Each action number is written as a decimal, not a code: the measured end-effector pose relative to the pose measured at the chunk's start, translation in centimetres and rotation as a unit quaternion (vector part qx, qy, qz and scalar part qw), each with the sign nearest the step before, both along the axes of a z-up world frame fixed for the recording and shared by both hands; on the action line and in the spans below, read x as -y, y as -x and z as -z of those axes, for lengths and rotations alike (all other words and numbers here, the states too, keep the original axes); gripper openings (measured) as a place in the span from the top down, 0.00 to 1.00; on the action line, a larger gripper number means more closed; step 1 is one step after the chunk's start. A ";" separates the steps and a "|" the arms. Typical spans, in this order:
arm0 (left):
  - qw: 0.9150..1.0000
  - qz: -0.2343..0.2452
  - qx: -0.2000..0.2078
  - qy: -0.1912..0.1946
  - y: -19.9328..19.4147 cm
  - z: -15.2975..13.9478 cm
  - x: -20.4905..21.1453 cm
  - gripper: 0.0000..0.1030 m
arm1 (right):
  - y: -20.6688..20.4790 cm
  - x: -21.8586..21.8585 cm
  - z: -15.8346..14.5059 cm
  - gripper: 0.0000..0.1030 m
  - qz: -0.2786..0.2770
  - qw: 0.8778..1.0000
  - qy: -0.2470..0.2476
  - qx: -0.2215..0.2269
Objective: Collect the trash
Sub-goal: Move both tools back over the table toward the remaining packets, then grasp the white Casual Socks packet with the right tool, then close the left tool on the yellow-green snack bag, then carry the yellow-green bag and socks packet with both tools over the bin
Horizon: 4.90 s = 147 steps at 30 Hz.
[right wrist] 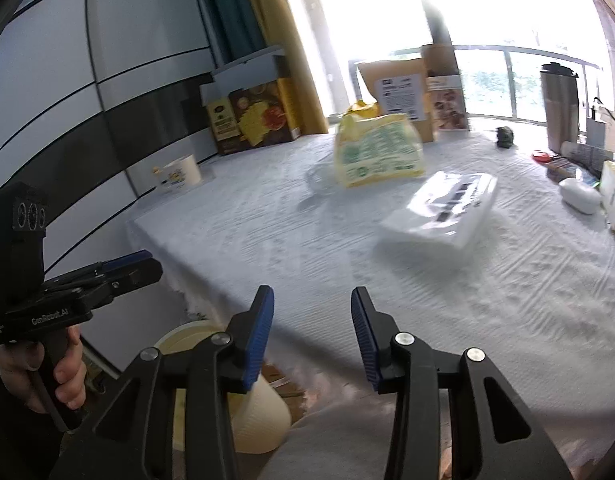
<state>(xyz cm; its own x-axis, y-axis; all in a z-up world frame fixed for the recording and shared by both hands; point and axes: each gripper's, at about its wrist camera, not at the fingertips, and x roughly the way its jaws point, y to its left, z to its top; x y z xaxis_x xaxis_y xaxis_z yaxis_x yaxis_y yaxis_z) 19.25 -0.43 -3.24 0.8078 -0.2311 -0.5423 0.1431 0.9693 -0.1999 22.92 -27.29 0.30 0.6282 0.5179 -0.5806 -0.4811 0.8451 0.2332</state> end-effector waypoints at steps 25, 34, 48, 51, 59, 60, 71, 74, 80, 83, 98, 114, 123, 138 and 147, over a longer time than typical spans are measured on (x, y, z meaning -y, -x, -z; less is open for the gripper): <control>0.997 0.074 0.012 -0.019 -10.7 -0.8 4.4 0.43 | -8.6 4.4 -0.2 0.47 0.079 0.997 0.027 0.000; 0.996 0.091 0.012 -0.022 -14.0 -1.0 5.1 0.43 | -12.3 5.1 0.3 0.41 0.111 0.992 0.034 -0.039; 0.996 0.091 0.000 -0.015 -17.2 -1.1 4.4 0.43 | -14.8 3.4 2.3 0.69 0.104 0.989 0.044 -0.098; 0.996 0.092 -0.006 -0.017 -18.0 -1.1 4.5 0.43 | -14.4 3.1 2.3 0.91 0.094 0.991 0.048 -0.087; 0.995 0.087 -0.023 -0.032 -21.0 -0.9 4.7 0.42 | -12.8 5.2 0.4 0.97 0.121 0.992 0.017 -0.036; 0.995 0.087 -0.023 -0.035 -21.3 -1.0 4.8 0.41 | -12.7 5.5 0.0 0.97 0.124 0.992 0.016 -0.030; 0.998 0.052 -0.021 -0.034 -27.6 -0.6 5.1 0.34 | -12.7 8.6 -2.0 0.97 0.144 0.990 0.008 0.008; 0.997 0.070 -0.028 -0.014 -28.2 -0.1 5.3 0.34 | -12.7 9.0 -1.7 0.97 0.148 0.989 0.007 0.006; 0.996 0.079 -0.035 -0.021 -28.4 0.4 6.0 0.72 | -12.7 9.5 -1.4 0.97 0.147 0.989 0.005 0.005; 0.996 0.075 -0.031 -0.022 -27.8 0.3 6.1 0.82 | -12.3 9.2 -1.5 0.97 0.145 0.989 0.004 0.006; 0.994 0.092 0.030 -0.049 -19.6 -4.0 6.5 0.87 | -8.2 8.8 -3.4 0.97 0.142 0.990 -0.005 0.021; 0.994 0.084 0.062 -0.041 -12.0 -6.8 4.1 0.87 | -2.8 7.9 -6.2 0.97 0.135 0.990 0.000 0.048; 0.993 0.078 0.083 -0.032 -7.6 -8.2 2.7 0.87 | -0.1 7.0 -7.9 0.97 0.123 0.990 -0.002 0.065; 0.993 0.060 0.084 -0.060 -0.8 -7.4 -0.2 0.87 | 3.2 3.8 -9.5 0.97 0.090 0.993 -0.002 0.080; 0.996 0.037 0.073 -0.044 3.0 -5.5 -2.9 0.87 | 4.5 0.6 -9.6 0.97 0.059 0.995 0.003 0.080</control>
<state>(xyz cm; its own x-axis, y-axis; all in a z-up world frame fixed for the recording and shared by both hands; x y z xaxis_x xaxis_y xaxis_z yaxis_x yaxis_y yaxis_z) 16.28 2.45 2.22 0.8622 -0.2491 -0.4412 0.2359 0.9680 -0.0856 18.39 -27.88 9.91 0.7691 0.4326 -0.4704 -0.4099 0.8986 0.1563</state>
